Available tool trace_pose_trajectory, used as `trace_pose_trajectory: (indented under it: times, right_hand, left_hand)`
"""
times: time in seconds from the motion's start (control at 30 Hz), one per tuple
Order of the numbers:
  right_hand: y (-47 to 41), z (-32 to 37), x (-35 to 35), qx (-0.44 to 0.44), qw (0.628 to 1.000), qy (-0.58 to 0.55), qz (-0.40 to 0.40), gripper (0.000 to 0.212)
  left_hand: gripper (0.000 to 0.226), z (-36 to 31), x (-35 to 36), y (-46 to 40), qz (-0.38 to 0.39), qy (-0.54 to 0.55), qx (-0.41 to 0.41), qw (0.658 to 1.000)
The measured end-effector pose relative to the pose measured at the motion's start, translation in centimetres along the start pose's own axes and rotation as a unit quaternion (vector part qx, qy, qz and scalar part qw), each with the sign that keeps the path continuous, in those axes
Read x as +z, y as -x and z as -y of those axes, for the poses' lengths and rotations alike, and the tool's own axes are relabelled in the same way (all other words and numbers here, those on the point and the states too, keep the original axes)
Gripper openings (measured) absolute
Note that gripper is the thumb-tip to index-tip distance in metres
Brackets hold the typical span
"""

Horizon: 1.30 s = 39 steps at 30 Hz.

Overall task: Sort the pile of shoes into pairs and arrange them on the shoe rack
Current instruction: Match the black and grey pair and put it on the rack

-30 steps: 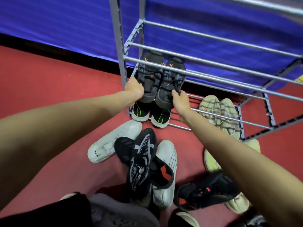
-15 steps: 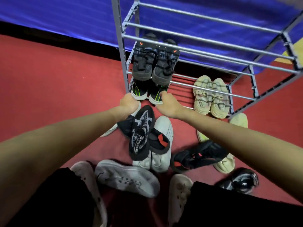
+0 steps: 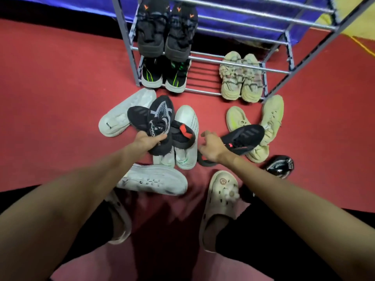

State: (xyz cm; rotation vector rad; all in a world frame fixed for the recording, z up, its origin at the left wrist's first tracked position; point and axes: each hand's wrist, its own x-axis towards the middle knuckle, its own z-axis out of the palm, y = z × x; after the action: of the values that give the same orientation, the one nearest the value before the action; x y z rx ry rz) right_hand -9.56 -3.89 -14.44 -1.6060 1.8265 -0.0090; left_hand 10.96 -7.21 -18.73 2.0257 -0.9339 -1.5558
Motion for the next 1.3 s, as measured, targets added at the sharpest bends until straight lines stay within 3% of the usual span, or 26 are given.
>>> trace_pose_trajectory:
  times: [0.17,0.33,0.47,0.7,0.87,1.1,1.2,1.3]
  right_hand:
    - [1.1,-3.7,-3.4,0.064,0.996,-0.013,-0.061,0.037]
    - [4.2,-7.6,-6.5,0.138,0.986,-0.009,-0.089,0.040]
    - [7.5,-9.1,-8.6,0.160,0.981,0.020,-0.104,0.034]
    - [11.0,-11.8,-10.4,0.186,0.977,0.076,-0.065,0.043]
    - [11.9,-15.2,-8.9,0.183,0.975,0.122,-0.022,0.040]
    - [9.4,-22.1,-5.7,0.135,0.964,0.215,0.081,0.065]
    - [7.6,-24.8,-5.1,0.090,0.954,0.275,0.075,0.082]
    - [6.1,-27.0,-4.6,0.026,0.930,0.363,0.060,0.084]
  left_hand:
    - [0.052,-3.2,0.9,1.7,0.021,0.023,-0.007,0.999]
    - [0.046,-5.7,3.0,6.3,0.091,0.023,0.080,0.992]
    - [0.043,-7.5,4.9,10.6,0.120,0.053,0.100,0.986]
    - [0.045,-8.2,6.8,14.1,0.136,0.002,0.121,0.983]
    - [0.030,-6.5,9.0,14.1,0.134,-0.043,0.154,0.978]
    - [0.019,-4.9,13.2,11.8,0.152,-0.064,0.148,0.975]
    - [0.032,-4.1,15.0,10.3,0.147,-0.090,0.145,0.974]
    - [0.033,-3.1,16.4,9.2,0.152,-0.102,0.148,0.972]
